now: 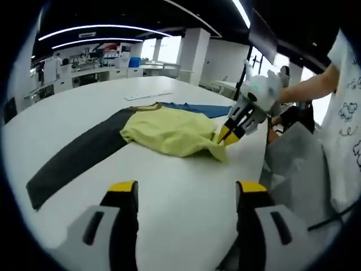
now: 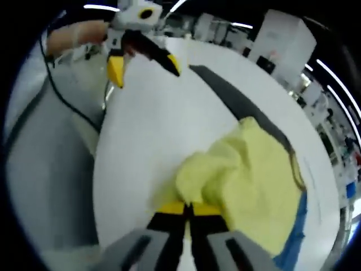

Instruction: Fold the garment on the visible template until the final outline fits inside the template.

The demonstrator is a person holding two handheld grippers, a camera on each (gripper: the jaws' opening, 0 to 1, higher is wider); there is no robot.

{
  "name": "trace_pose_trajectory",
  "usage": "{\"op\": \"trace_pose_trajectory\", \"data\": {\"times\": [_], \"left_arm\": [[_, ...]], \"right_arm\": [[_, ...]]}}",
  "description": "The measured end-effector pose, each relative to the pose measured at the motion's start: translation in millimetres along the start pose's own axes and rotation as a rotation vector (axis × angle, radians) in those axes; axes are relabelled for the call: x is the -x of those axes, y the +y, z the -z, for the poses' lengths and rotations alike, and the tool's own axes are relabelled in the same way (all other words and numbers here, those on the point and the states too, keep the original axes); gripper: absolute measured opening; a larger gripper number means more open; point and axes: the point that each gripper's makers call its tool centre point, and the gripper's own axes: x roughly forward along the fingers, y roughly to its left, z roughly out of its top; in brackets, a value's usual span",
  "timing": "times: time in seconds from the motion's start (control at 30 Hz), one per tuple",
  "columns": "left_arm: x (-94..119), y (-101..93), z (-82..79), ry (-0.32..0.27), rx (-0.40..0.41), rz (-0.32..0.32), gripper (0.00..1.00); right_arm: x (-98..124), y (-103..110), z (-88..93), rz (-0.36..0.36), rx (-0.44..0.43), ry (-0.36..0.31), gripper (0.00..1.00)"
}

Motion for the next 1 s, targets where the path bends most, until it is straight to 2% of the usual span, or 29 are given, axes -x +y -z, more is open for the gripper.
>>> {"op": "trace_pose_trajectory", "data": {"times": [0.07, 0.17, 0.33, 0.53, 0.77, 1.0], "left_arm": [[-2, -1.2, -0.7, -0.003, 0.003, 0.006, 0.67], [-6, -3.3, -2.4, -0.007, 0.003, 0.014, 0.66], [-11, -5.8, -4.5, -0.006, -0.005, 0.027, 0.64], [-14, -7.6, -6.2, -0.011, -0.004, 0.034, 0.61], [-17, -10.9, -4.6, -0.008, -0.003, 0.041, 0.6], [-23, -11.2, -8.2, -0.013, 0.0, 0.04, 0.56]], "right_arm": [[8, -5, -8.8, 0.002, -0.054, -0.029, 0.0], [22, -16, -25.4, 0.014, -0.083, -0.068, 0.0], [42, -49, -61.0, 0.046, -0.182, -0.184, 0.0], [55, -81, -91.3, 0.072, -0.304, -0.291, 0.0], [52, -104, -104.4, 0.089, -0.326, -0.312, 0.0], [28, -143, -111.0, 0.151, -0.372, -0.309, 0.0]]}}
